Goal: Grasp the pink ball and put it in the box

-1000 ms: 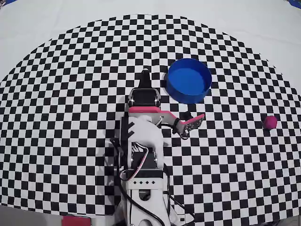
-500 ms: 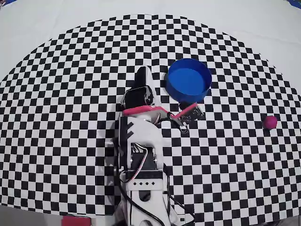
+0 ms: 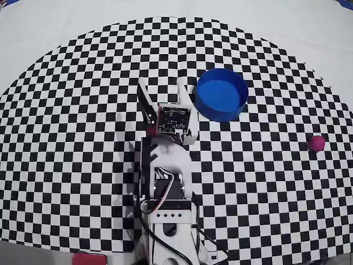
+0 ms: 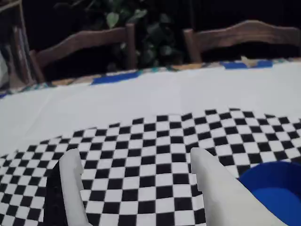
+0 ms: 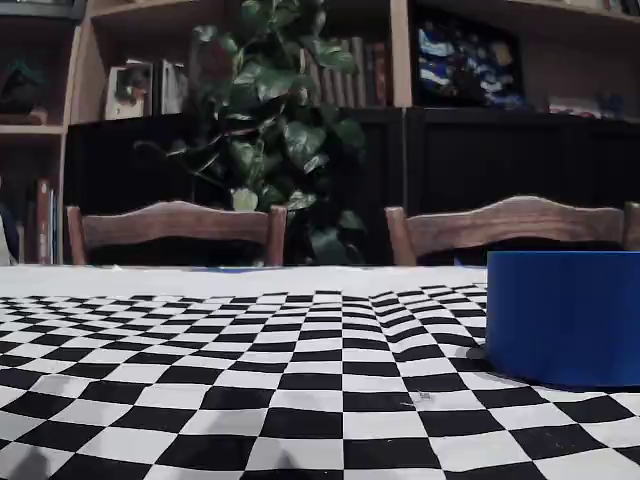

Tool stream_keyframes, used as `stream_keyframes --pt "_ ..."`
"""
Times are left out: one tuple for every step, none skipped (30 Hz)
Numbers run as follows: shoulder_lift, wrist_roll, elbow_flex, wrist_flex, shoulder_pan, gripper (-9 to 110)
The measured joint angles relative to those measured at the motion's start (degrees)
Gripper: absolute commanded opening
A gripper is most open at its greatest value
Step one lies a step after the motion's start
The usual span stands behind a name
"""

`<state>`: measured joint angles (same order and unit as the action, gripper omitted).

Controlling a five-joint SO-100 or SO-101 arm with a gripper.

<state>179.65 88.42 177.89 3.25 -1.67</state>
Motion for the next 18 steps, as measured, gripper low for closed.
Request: stream_keyframes --pt "0.00 1.41 0.00 0.00 0.00 28" --pt "0.00 2.81 0.00 0.00 0.00 29" --pt "0.00 3.87 0.00 0.00 0.00 29" --pt "0.00 4.48 0.00 0.00 -0.26 29" --pt "0.00 4.83 0.00 0.00 -0.62 29" --pt "0.00 5.01 0.00 0.00 -0.70 29" --pt "0.00 5.19 0.00 0.00 -0.62 29" --pt "0.00 5.45 0.00 0.00 -0.53 29" --pt "0.00 5.54 0.00 0.00 -0.97 29" --pt "0.00 5.63 0.00 0.00 -1.32 29" --pt "0.00 5.63 0.00 0.00 -1.32 29" --pt "0.00 5.63 0.00 0.00 -1.14 29" --pt "0.00 5.63 0.00 0.00 -0.97 31" --pt "0.00 5.63 0.00 0.00 -1.32 32" --pt "0.00 5.63 0.00 0.00 -1.58 32" --pt "0.00 5.63 0.00 0.00 -1.67 32" --pt "0.00 5.63 0.00 0.00 -1.67 32" --pt "0.00 5.63 0.00 0.00 -2.11 32"
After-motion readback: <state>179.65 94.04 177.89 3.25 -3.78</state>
